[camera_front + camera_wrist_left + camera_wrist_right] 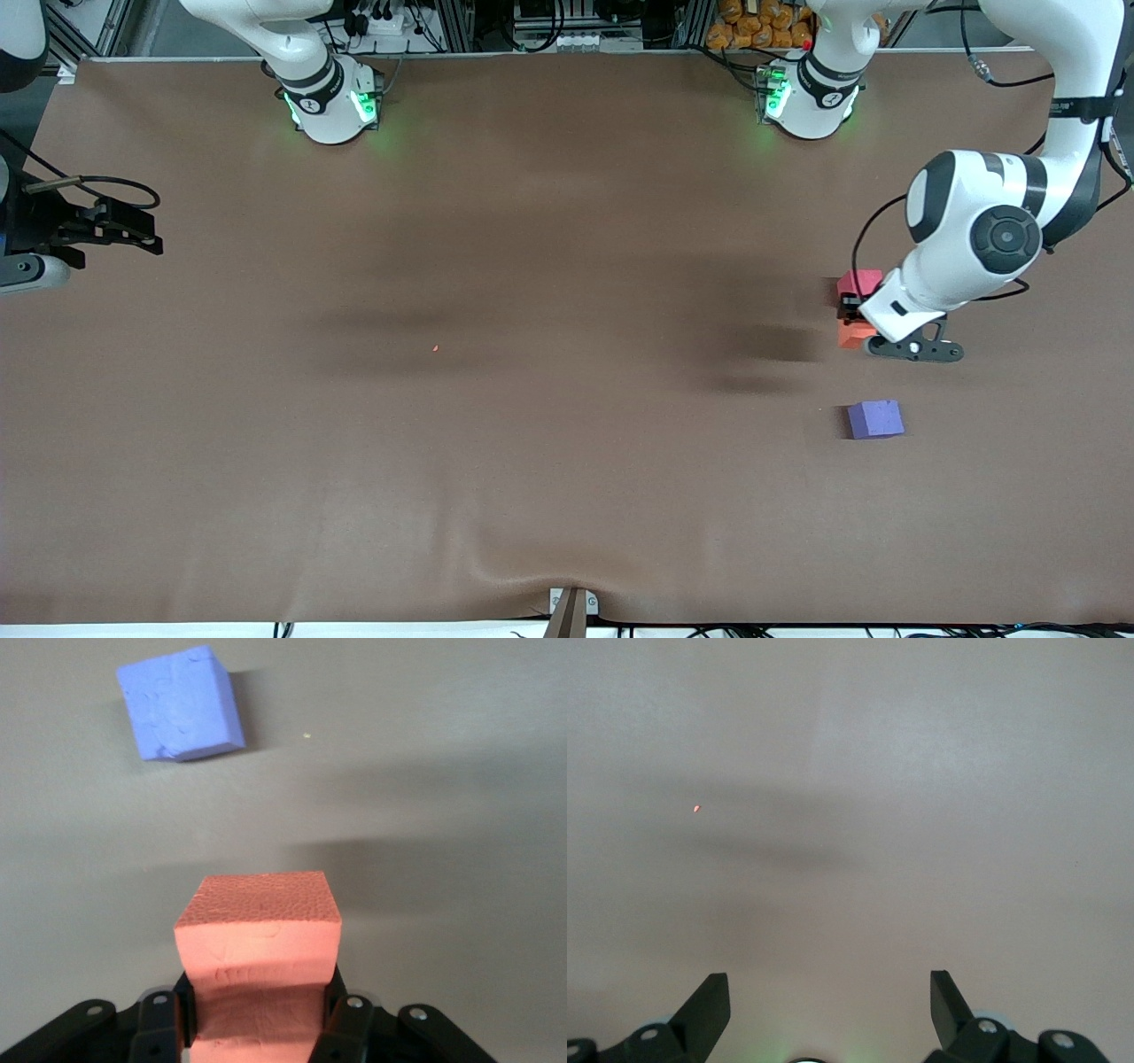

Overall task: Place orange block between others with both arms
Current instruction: 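Place the orange cube between the pink and purple cubes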

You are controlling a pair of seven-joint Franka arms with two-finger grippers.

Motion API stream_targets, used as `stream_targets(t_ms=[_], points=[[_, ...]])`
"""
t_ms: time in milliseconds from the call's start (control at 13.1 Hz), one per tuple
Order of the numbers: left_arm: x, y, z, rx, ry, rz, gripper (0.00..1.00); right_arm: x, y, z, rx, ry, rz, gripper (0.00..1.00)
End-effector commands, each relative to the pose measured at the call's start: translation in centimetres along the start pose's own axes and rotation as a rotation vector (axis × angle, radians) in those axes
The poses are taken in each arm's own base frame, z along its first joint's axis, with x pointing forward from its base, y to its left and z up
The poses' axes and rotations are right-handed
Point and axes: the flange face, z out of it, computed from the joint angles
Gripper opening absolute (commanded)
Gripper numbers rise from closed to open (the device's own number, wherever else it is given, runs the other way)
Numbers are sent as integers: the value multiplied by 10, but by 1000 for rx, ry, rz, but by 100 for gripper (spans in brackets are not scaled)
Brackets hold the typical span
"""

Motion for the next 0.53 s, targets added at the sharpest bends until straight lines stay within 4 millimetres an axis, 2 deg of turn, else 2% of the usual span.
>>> stream_targets(t_ms=[0, 228, 457], points=[[-7, -24, 34, 0, 34, 54, 0, 0, -1, -3, -24, 1, -6, 100], [-5, -52, 72, -24, 56, 90, 0, 0, -1, -3, -24, -1, -6, 100], [-4, -57, 89, -36, 53, 77, 0, 0, -1, -3, -25, -1, -5, 100]])
